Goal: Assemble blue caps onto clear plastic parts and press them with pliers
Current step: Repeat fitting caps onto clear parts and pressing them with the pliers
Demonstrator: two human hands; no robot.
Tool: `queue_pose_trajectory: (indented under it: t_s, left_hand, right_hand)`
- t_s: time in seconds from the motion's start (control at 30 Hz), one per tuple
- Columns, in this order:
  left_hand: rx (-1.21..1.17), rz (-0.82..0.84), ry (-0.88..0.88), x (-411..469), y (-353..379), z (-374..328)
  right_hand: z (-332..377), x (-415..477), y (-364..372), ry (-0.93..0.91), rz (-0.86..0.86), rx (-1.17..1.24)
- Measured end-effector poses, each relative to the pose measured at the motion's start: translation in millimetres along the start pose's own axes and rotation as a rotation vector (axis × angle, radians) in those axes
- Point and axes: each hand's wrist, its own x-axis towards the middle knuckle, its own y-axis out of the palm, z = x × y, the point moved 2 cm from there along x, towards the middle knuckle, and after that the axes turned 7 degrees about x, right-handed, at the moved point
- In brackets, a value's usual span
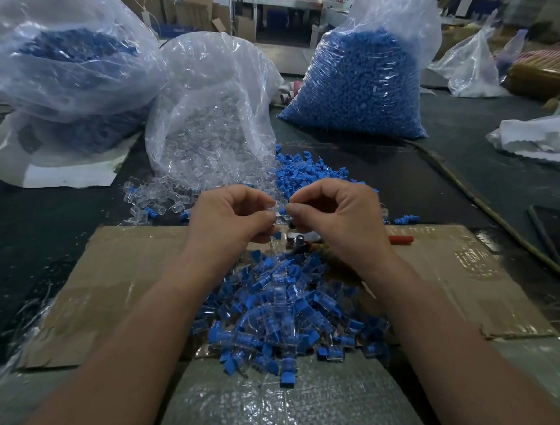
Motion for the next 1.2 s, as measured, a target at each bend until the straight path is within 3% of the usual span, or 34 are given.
queue_pose_trajectory:
  t_s: [0.17, 0.3, 0.53, 0.83, 1.2]
  left_hand:
    - [0.02, 0.023, 0.042, -2.9, 3.6, -1.9]
    - [-0.049, 0.037, 0.01, -3.8, 2.8, -4.4]
    - [-0.1, 0.119, -0.039, -4.0, -0.1, -6.6]
    - [-0.173, 0.158, -0.109, -1.6, -1.5, -3.7]
    - [-0.218, 0.186, -0.115, -1.7, -1.4, -3.3]
  right_hand:
    - [-0.5, -0.9, 3.4, -0.084, 0.012, -0.125]
    - [-3.2, -0.7, 3.0, -0.067, 0.053, -0.075]
    - [-3.0, -1.4, 2.8, -0.214, 0.137, -0.052]
    - [-3.2, -1.8, -1.3, -0.068, 0.19, 0.037]
    - [-3.3, -3.3, -3.1, -0.076, 0.162, 0.013]
